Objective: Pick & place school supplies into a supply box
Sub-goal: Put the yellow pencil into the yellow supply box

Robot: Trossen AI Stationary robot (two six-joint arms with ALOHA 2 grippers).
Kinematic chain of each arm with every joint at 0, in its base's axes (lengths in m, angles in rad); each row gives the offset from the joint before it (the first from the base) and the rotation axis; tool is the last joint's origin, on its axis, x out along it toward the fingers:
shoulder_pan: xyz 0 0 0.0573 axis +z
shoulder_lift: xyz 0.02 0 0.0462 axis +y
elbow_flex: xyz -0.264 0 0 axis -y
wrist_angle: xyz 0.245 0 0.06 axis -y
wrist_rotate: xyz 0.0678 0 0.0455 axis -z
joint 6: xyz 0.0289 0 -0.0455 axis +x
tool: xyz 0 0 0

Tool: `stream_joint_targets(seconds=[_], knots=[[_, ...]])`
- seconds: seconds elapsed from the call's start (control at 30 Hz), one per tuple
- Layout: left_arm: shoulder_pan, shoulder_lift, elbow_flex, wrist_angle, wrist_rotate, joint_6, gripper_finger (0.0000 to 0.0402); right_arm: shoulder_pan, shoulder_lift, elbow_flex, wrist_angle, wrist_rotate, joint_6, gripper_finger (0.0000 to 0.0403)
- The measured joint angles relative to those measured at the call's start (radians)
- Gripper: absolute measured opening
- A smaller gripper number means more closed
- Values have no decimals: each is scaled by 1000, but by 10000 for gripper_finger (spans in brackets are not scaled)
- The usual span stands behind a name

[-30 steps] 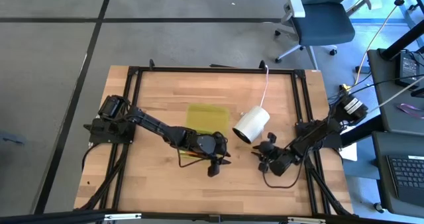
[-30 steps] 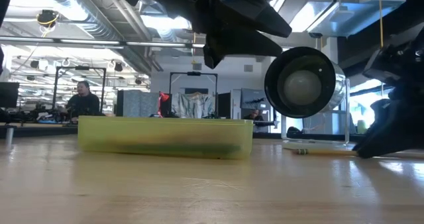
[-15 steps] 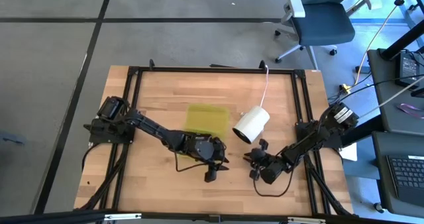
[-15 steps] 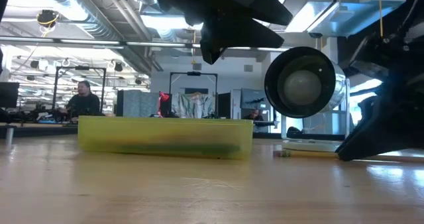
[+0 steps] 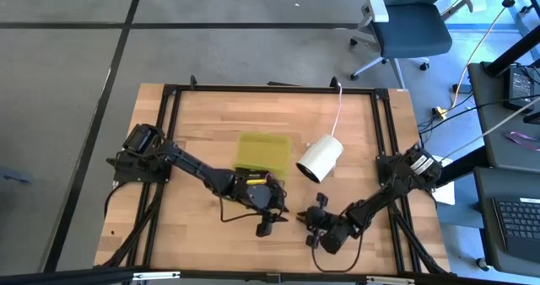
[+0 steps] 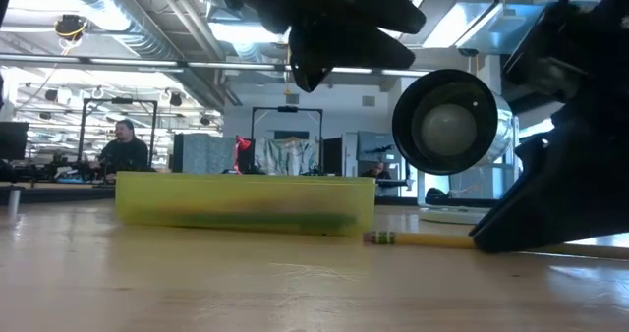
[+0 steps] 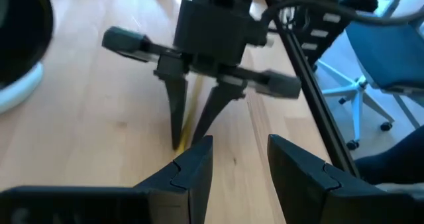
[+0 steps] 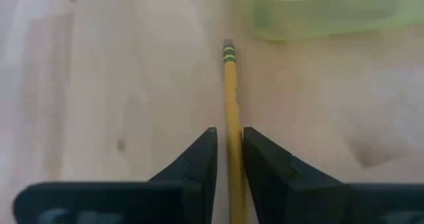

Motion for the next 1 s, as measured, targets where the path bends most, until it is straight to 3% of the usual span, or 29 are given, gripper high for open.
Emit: stream_joint_targets(seconds=[0.3,0.57,0.8,1.0], knots=[[-41,0,0,-134,-9,76,137,34,32,58,-11,-16,25,77],[-117,1,0,-139,-197,75,137,35,33,61,-4,-34,-13,77],[-159,103,1,-58,-217,-11,133,35,33,61,8,-55,-61,77],[-175,172,1,11,-325,-23,119,35,33,60,20,-79,-81,77]])
